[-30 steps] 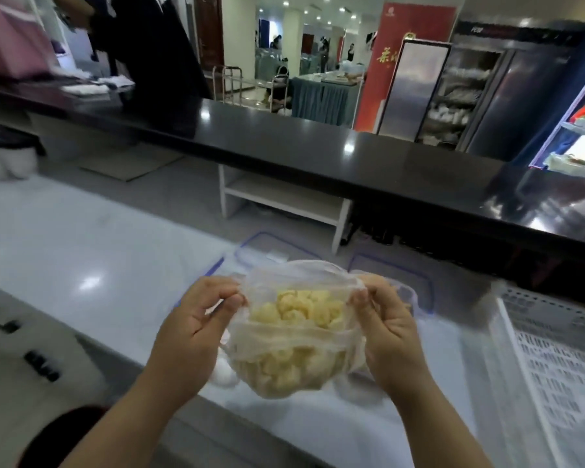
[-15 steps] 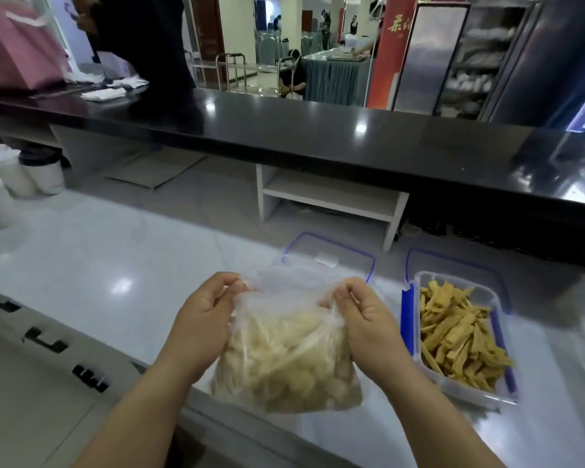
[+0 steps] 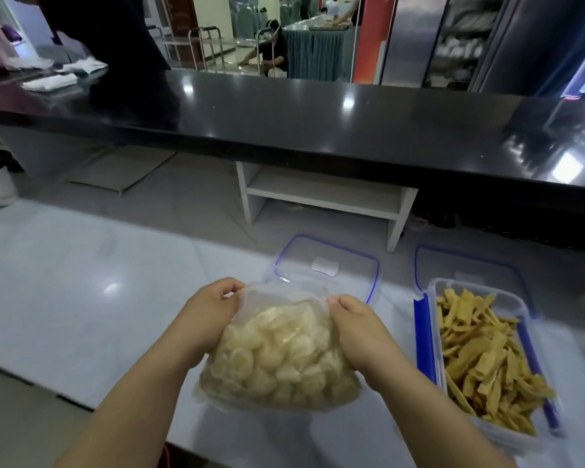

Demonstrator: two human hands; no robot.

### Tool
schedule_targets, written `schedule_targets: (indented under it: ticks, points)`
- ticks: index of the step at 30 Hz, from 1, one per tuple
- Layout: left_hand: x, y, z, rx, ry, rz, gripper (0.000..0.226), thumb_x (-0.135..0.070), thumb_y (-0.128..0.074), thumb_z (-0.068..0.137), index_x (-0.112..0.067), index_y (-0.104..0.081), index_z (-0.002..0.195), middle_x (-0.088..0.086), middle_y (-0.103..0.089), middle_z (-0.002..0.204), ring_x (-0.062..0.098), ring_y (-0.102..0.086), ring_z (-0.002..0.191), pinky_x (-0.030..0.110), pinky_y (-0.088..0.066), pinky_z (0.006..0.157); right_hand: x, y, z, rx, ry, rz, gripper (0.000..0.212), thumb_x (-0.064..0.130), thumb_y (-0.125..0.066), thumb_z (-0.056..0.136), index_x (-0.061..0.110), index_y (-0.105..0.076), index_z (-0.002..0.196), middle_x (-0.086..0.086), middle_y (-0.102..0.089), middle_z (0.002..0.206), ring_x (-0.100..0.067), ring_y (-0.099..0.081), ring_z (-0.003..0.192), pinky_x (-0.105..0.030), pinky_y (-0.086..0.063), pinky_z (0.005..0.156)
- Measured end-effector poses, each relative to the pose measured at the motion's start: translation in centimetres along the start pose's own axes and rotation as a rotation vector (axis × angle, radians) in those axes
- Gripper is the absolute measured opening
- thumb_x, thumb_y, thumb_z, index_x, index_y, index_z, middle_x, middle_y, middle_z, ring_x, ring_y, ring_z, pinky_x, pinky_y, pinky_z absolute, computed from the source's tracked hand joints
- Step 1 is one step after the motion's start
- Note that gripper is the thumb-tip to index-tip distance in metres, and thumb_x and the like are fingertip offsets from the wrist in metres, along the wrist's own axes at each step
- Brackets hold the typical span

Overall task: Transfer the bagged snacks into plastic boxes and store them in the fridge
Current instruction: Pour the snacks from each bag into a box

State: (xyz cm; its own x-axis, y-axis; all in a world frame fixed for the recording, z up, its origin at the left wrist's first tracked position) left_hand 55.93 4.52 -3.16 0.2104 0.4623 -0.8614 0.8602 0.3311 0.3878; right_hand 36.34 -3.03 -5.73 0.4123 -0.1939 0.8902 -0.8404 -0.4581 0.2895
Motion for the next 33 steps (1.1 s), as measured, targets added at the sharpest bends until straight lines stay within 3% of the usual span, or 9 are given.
schedule_targets:
  ticks: [4,8,11,13,15,20,24,28,33]
  points:
    - [0.7,-0.3,1.6,0.091,0.012,0.013,0.016,-0.028,-0.058,0.085,-0.019,-0.070,0.081,0.020,-0.071,0.089,0.033,-0.063,0.067,0.039,-0.044,0.064,-0.2,-0.3,-0.4,0.019,-0.075,0.108,0.038,0.042,-0.042,0.096,0.012,-0.065,0.099,0.000,-0.066,0.093,-0.022,-0.063,0.088,-0.039,-0.048,0.086]
    - [1.0,-0.7,2.4,0.192,0.027,0.000,0.022,-0.027,-0.057,0.084,-0.010,-0.070,0.082,0.025,-0.070,0.087,0.044,-0.064,0.072,0.042,-0.046,0.065,0.6,-0.4,-1.5,0.047,-0.061,0.223,0.028,0.037,-0.049,0.094,0.019,-0.070,0.089,0.006,-0.074,0.083,-0.009,-0.070,0.079,-0.026,-0.054,0.072]
    - [0.9,-0.6,2.4,0.230,0.051,-0.061,0.029,-0.025,-0.055,0.078,-0.002,-0.061,0.063,0.014,-0.054,0.060,0.026,-0.044,0.052,0.033,-0.031,0.053,0.9,-1.0,-2.0,0.022,-0.021,0.223,0.050,0.048,-0.064,0.075,0.003,-0.066,0.096,-0.017,-0.070,0.101,-0.021,-0.068,0.086,-0.042,-0.052,0.086]
    - [1.1,-0.6,2.4,0.248,0.087,-0.120,0.043,-0.029,-0.052,0.090,-0.014,-0.058,0.050,0.000,-0.050,0.050,0.019,-0.038,0.046,0.027,-0.025,0.049,1.0,-1.6,-2.2,0.003,-0.018,0.207,0.044,0.053,-0.067,0.066,0.015,-0.066,0.088,-0.008,-0.069,0.096,-0.016,-0.064,0.087,-0.037,-0.052,0.080]
    - [1.2,-0.9,2.5,0.301,0.120,-0.187,0.049,-0.042,-0.049,0.092,-0.016,-0.067,0.056,-0.003,-0.060,0.054,0.022,-0.047,0.052,0.026,-0.029,0.050,1.0,-1.9,-2.3,-0.022,-0.009,0.160,0.017,0.042,-0.066,0.080,0.026,-0.061,0.076,0.007,-0.062,0.082,-0.010,-0.059,0.074,-0.026,-0.044,0.067]
    - [0.1,-1.6,2.9,0.393,0.042,-0.147,0.079,-0.058,-0.069,0.057,0.008,-0.060,0.097,0.013,-0.063,0.087,0.032,-0.055,0.074,0.042,-0.039,0.066,1.8,-1.3,-2.4,-0.141,0.016,0.047,0.017,0.029,-0.058,0.090,0.018,-0.066,0.079,0.005,-0.065,0.070,-0.006,-0.057,0.057,-0.019,-0.042,0.056]
    - [-0.8,-1.7,3.6,0.284,-0.058,-0.015,0.051,-0.044,-0.068,0.076,0.005,-0.063,0.089,0.011,-0.056,0.068,0.022,-0.051,0.060,0.031,-0.039,0.057,2.1,-0.9,-2.0,-0.162,-0.037,0.022,0.026,0.036,-0.058,0.090,0.012,-0.068,0.084,-0.005,-0.070,0.082,-0.013,-0.060,0.061,-0.027,-0.050,0.064]
    - [-0.9,-1.7,3.4,0.296,-0.075,-0.047,0.026,-0.037,-0.065,0.082,-0.011,-0.062,0.079,0.001,-0.060,0.070,0.018,-0.053,0.058,0.029,-0.042,0.056,1.8,-1.0,-2.2,-0.030,-0.051,0.138,0.030,0.031,-0.072,0.073,0.016,-0.070,0.099,-0.008,-0.074,0.098,-0.026,-0.071,0.091,-0.044,-0.055,0.089]
    - [-1.1,-1.7,1.6,0.504,0.011,-0.223,0.039,-0.020,-0.072,0.058,-0.013,-0.061,0.095,-0.005,-0.069,0.064,0.013,-0.064,0.056,0.020,-0.044,0.042,1.8,-1.2,-2.8,0.095,-0.002,0.031,0.044,0.014,-0.085,0.064,0.027,-0.066,0.100,0.007,-0.073,0.091,-0.006,-0.070,0.081,-0.021,-0.056,0.070]
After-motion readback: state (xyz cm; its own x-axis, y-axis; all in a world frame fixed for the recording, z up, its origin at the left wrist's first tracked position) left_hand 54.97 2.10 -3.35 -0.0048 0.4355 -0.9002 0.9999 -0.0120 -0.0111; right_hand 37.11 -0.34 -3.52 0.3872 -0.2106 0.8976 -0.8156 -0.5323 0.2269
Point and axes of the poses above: each hand's wrist, its own z-axis towards the middle knuckle, its own y-axis out of the back of the hand, x = y × z, the point moved 6 cm from there along z, towards the middle knuckle
